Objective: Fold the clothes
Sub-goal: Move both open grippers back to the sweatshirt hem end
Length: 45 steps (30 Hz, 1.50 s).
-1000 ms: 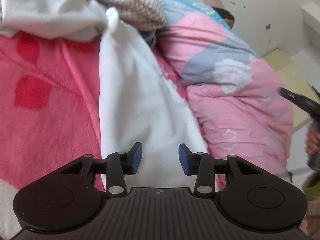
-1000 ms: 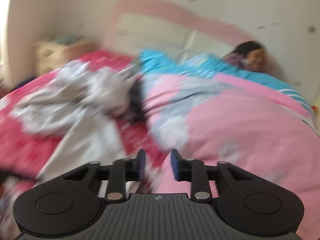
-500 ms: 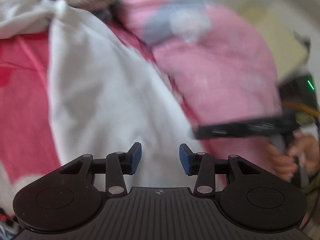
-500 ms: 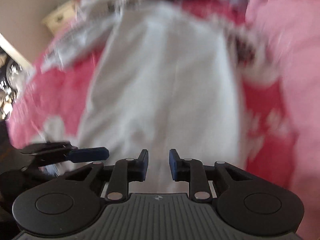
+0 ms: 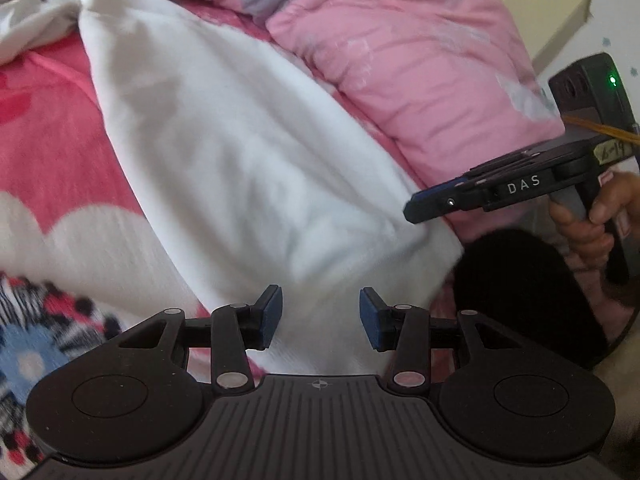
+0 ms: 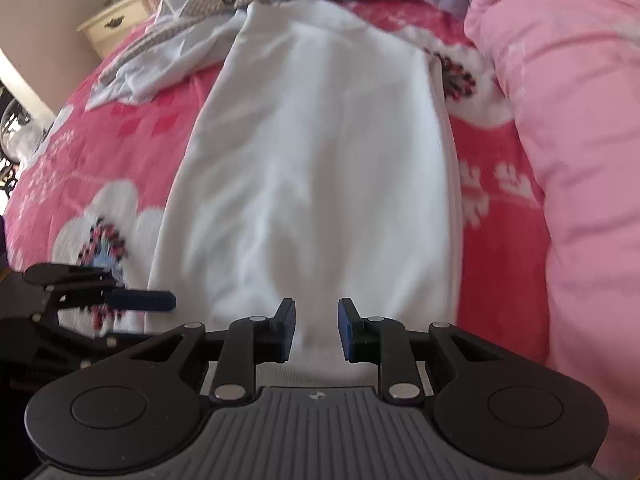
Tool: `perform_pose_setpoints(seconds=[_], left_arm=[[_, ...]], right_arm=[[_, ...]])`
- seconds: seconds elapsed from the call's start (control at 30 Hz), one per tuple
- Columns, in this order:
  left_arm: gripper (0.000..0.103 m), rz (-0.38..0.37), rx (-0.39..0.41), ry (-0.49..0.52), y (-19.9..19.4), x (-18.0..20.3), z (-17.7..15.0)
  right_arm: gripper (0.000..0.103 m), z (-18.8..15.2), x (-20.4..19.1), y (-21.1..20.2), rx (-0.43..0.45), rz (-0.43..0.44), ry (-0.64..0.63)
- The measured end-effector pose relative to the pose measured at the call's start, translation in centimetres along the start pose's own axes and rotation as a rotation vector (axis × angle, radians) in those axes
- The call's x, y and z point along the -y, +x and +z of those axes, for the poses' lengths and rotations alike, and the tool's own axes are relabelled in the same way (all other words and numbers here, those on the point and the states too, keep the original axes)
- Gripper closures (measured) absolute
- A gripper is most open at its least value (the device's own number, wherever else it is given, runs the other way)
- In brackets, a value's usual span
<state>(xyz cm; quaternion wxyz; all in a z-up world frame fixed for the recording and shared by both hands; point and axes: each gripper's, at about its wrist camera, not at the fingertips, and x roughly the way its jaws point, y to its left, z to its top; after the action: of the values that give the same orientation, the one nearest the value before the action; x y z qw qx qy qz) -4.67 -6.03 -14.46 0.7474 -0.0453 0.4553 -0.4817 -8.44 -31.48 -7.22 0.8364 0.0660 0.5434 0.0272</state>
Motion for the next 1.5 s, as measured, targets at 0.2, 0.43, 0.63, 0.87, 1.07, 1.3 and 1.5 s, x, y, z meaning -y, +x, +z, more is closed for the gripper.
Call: perform_pose_setpoints(seconds=[0.2,0.43,0.63,0.87,1.07,1.3,1.5], left_arm=[[0.043,0.056,-0.088,0.013,2.6,0.1,0.9],[0.019,0.104,-0.075,0.004,2.9,1.8,1.0],[0.002,0.229,0.022,-0.006,0.5,2.6,1.8],[0.0,0.362,0.107,-0.037,-1.8,2.6,3.4],[0.0,0.391,0.119,-0.071,-1.7,2.5,4.5],[0.0,0.433,0.146,-0.095,-2.2,2.7,4.4],[0.0,0.457,0.147,-0.142,-2.2,2.1,4.4]], right_arm=[[0.055,-1.9,0.1,3.2,-0.017,-0.025,0.061],[0.031,-2.0,1.2,-0.2,0.152,-0.013,0.169],[0.003,-1.5,2.8,-3.9,0.308,-0.02,0.241],[0.0,-1.1,2.2,-5.7,0.402,-0.076,0.192],[0.0,-0.9,1.5,-5.4,0.407,-0.078,0.196],[0.0,-0.9,1.4,-5.3,0.42,-0.025,0.233],[0.0,-0.7,0.9,-5.0,0.405,-0.022,0.205]])
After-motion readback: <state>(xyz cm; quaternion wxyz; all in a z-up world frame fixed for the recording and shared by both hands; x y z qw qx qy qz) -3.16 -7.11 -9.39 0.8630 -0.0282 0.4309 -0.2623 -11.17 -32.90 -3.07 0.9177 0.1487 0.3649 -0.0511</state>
